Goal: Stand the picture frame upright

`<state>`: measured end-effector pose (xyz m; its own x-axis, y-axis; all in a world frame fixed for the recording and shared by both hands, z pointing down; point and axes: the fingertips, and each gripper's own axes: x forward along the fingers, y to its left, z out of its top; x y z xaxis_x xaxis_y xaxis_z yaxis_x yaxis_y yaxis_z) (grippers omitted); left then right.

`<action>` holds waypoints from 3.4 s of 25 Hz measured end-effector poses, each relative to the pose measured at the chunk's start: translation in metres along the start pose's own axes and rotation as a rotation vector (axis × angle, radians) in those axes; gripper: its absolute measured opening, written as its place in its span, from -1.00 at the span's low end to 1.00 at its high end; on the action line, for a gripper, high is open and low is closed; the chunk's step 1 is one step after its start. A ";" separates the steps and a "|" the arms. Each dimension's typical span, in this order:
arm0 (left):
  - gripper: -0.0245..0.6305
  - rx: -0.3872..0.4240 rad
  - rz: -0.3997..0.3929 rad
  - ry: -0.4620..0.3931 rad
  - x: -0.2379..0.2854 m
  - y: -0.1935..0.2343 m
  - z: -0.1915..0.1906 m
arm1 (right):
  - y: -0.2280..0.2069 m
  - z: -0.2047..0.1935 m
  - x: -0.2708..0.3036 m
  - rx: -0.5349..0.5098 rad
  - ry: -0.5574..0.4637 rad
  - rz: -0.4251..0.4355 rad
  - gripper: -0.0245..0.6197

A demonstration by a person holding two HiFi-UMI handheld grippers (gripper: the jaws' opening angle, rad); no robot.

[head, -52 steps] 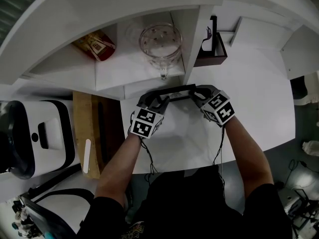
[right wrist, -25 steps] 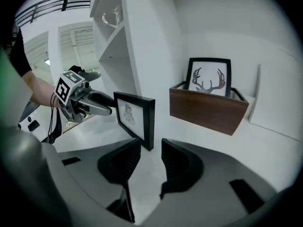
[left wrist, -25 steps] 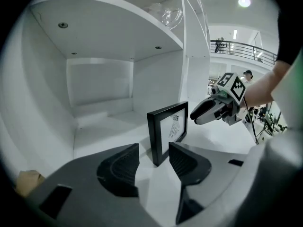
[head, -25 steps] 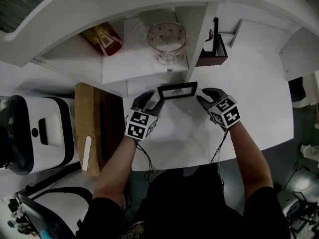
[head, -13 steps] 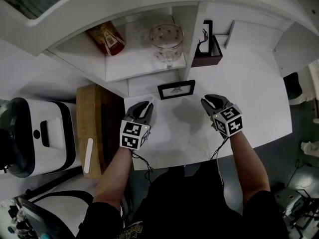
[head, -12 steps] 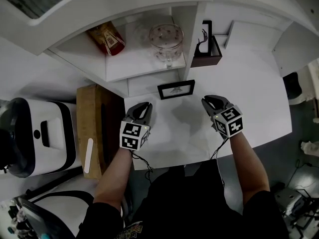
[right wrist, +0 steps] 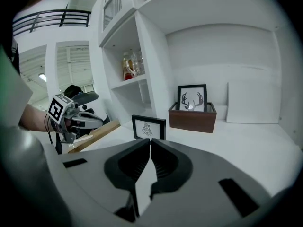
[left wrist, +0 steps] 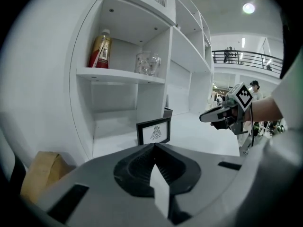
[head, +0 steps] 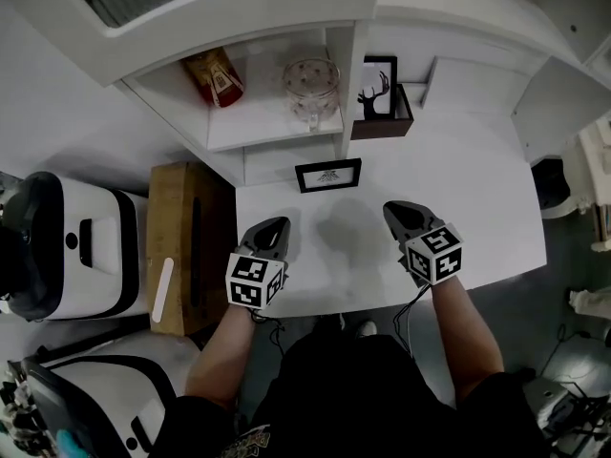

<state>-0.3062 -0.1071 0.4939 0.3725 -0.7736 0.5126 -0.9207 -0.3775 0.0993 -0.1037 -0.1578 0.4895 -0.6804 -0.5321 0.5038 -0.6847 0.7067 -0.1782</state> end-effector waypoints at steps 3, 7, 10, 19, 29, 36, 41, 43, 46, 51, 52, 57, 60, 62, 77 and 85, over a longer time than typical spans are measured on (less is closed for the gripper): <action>-0.91 -0.015 0.007 -0.007 -0.009 -0.023 -0.002 | 0.007 -0.001 -0.017 0.003 -0.016 0.005 -0.90; -0.91 -0.020 0.013 -0.007 -0.023 -0.053 -0.009 | 0.019 -0.011 -0.040 0.017 -0.035 0.014 -0.90; -0.91 -0.036 0.014 -0.014 -0.036 -0.076 -0.013 | 0.029 -0.019 -0.059 0.020 -0.047 0.018 -0.90; -0.91 -0.033 -0.007 -0.021 -0.073 -0.147 -0.033 | 0.056 -0.037 -0.121 0.010 -0.103 0.015 -0.91; -0.91 -0.032 0.021 -0.034 -0.115 -0.210 -0.056 | 0.088 -0.072 -0.180 -0.016 -0.116 0.049 -0.91; -0.91 -0.031 0.040 -0.024 -0.145 -0.223 -0.071 | 0.115 -0.092 -0.195 -0.022 -0.102 0.075 -0.91; -0.91 -0.028 0.037 -0.023 -0.161 -0.220 -0.076 | 0.134 -0.105 -0.196 0.001 -0.085 0.075 -0.91; -0.91 -0.024 0.027 -0.027 -0.164 -0.217 -0.077 | 0.141 -0.107 -0.195 0.008 -0.082 0.069 -0.91; -0.91 -0.014 0.000 -0.027 -0.170 -0.212 -0.079 | 0.153 -0.107 -0.193 0.018 -0.088 0.051 -0.91; -0.91 0.017 -0.057 -0.030 -0.183 -0.201 -0.080 | 0.178 -0.104 -0.191 0.042 -0.107 0.000 -0.91; -0.91 0.021 -0.066 -0.034 -0.186 -0.197 -0.080 | 0.184 -0.104 -0.190 0.048 -0.110 -0.011 -0.91; -0.91 0.033 -0.113 -0.043 -0.205 -0.183 -0.089 | 0.215 -0.108 -0.185 0.076 -0.121 -0.060 -0.91; -0.91 0.033 -0.138 -0.042 -0.214 -0.178 -0.096 | 0.231 -0.110 -0.186 0.082 -0.126 -0.083 -0.91; -0.91 0.038 -0.158 -0.039 -0.221 -0.177 -0.101 | 0.242 -0.113 -0.188 0.089 -0.130 -0.101 -0.91; -0.91 0.081 -0.246 -0.072 -0.266 -0.174 -0.121 | 0.303 -0.133 -0.210 0.114 -0.159 -0.198 -0.91; -0.91 0.076 -0.265 -0.078 -0.279 -0.172 -0.131 | 0.322 -0.141 -0.215 0.119 -0.155 -0.219 -0.91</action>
<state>-0.2667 0.2402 0.4460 0.6098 -0.6782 0.4102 -0.7794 -0.6069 0.1553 -0.1407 0.2499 0.4432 -0.5388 -0.7373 0.4075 -0.8391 0.5127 -0.1817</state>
